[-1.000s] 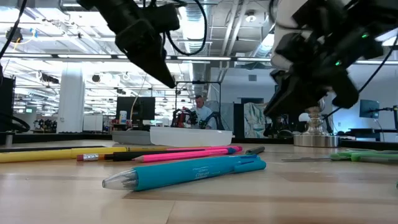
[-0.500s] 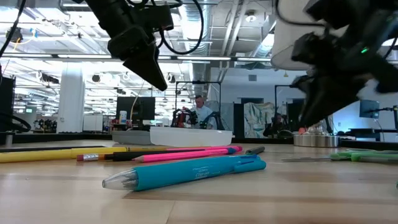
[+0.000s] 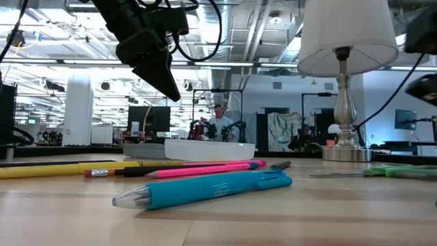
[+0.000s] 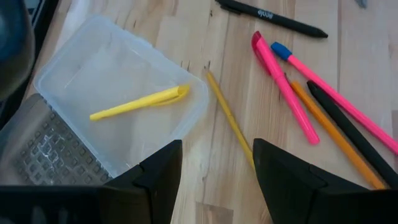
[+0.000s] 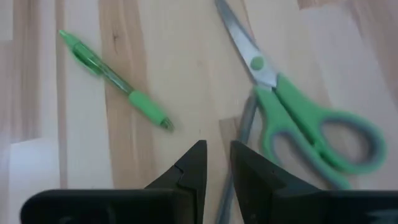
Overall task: Pick & place school supplies into a supply box
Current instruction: Put the gray pen into the supply box
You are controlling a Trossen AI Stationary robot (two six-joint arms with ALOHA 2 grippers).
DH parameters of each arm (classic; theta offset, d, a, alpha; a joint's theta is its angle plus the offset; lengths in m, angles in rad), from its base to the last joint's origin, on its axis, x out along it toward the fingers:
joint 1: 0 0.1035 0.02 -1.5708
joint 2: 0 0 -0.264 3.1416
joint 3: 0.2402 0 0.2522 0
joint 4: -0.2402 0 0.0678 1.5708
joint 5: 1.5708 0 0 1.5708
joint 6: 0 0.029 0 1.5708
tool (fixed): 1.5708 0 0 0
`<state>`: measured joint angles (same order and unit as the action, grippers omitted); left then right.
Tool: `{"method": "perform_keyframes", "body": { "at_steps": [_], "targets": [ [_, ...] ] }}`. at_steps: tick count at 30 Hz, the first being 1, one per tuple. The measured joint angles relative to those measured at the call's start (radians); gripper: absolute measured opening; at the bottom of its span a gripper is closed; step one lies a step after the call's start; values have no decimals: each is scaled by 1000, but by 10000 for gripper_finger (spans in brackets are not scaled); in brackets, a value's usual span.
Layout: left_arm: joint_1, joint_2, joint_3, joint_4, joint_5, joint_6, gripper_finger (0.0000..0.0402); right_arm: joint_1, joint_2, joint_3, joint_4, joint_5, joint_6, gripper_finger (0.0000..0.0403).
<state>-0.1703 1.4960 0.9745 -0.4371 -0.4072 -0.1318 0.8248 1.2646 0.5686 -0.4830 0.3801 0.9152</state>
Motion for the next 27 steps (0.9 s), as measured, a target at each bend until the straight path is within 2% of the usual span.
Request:
{"method": "perform_keyframes", "body": {
  "at_steps": [5,11,27],
  "targets": [
    [0,0,0,6,-6,-6,193,41,59,0,-50,12,126,66],
    [0,0,0,8,-24,-19,193,41,132,0,-56,-17,186,66],
    [-1,0,0,8,-27,-21,193,3,193,10,-79,-187,255,66]
  ]
}}
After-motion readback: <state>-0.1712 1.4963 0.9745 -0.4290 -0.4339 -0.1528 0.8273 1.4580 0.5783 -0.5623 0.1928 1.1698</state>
